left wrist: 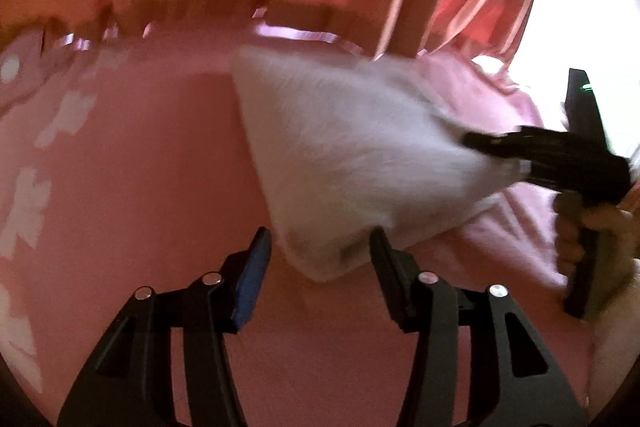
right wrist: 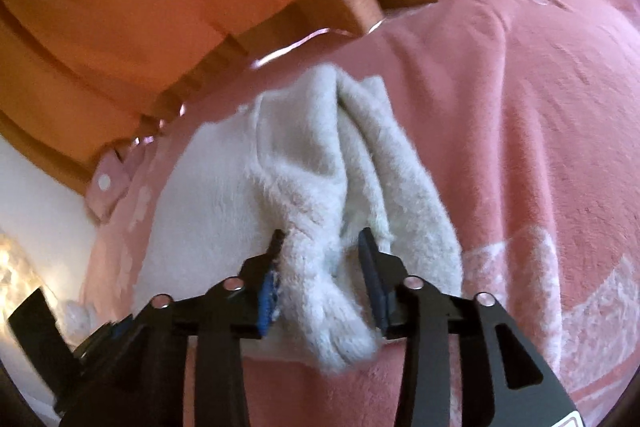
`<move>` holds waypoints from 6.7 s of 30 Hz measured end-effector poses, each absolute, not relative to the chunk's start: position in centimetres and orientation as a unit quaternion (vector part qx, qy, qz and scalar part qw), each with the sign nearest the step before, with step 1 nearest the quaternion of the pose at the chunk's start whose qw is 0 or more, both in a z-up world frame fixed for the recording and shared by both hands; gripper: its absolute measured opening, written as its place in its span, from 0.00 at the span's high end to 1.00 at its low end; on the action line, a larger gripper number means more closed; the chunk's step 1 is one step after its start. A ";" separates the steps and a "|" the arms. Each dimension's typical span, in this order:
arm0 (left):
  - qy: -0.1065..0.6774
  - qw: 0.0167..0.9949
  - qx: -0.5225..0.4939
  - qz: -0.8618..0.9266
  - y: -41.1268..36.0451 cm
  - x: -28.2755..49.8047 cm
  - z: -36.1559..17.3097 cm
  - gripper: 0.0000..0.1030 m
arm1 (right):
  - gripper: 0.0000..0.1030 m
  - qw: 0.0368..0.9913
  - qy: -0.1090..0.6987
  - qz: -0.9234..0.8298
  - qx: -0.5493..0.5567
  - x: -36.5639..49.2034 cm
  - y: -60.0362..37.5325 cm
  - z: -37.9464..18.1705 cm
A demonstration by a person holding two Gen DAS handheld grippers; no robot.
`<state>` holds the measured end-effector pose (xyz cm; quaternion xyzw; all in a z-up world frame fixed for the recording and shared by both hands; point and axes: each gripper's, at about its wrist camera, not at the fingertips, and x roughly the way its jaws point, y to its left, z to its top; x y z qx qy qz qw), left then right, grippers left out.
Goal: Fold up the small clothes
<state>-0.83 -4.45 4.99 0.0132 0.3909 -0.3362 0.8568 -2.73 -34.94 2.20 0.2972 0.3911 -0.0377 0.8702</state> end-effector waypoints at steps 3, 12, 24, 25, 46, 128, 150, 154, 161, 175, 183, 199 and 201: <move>0.349 0.871 0.000 -0.344 -3.8 -1.3 8.2 0.28 | 0.48 0.876 0.381 -0.038 0.294 -1.8 -35.3 3.1; 0.385 0.872 0.022 -0.302 -9.2 4.5 6.0 0.18 | 0.86 0.877 0.412 -0.020 0.246 3.4 -33.2 2.0; 0.420 0.865 0.013 -0.275 -9.1 4.9 2.2 0.12 | 0.86 0.889 0.367 -0.085 0.260 0.6 -36.8 2.5; 0.420 0.866 0.014 -0.272 -9.1 4.9 2.2 0.11 | 0.82 0.892 0.356 -0.103 0.260 -0.2 -36.7 3.2; 0.424 0.867 0.019 -0.262 -9.1 4.2 2.3 0.10 | 0.83 0.862 0.467 -0.098 0.170 -3.6 -28.8 1.6; 0.449 0.809 -0.295 -0.239 6.8 21.1 -2.3 0.25 | 0.52 0.856 0.414 0.131 0.279 16.6 -21.1 -2.8; 0.416 0.874 -0.160 -0.192 4.2 20.4 0.5 0.16 | 0.28 0.890 0.350 0.070 0.282 14.5 -23.2 1.5; 0.402 0.881 -0.164 -0.187 4.5 19.6 1.5 0.16 | 0.29 0.911 0.335 0.085 0.224 13.6 -21.2 3.4; 0.360 0.908 -0.156 -0.148 5.9 17.3 3.3 0.15 | 0.51 0.955 0.251 0.064 0.144 11.4 -19.6 6.5; 0.376 0.905 -0.134 -0.146 5.6 16.4 3.0 0.13 | 0.84 0.933 0.308 0.112 0.149 12.8 -19.2 6.6; 0.399 0.901 -0.094 -0.141 3.8 16.7 1.3 0.10 | 0.78 0.881 0.418 0.063 0.213 15.6 -23.5 0.7; 0.422 0.838 -0.247 -0.242 4.6 20.6 -1.6 0.39 | 0.72 0.893 0.377 0.108 0.220 15.3 -22.7 2.6; 0.397 0.859 -0.212 -0.246 4.0 19.8 0.0 0.42 | 0.74 0.907 0.343 0.118 0.212 14.5 -22.1 4.6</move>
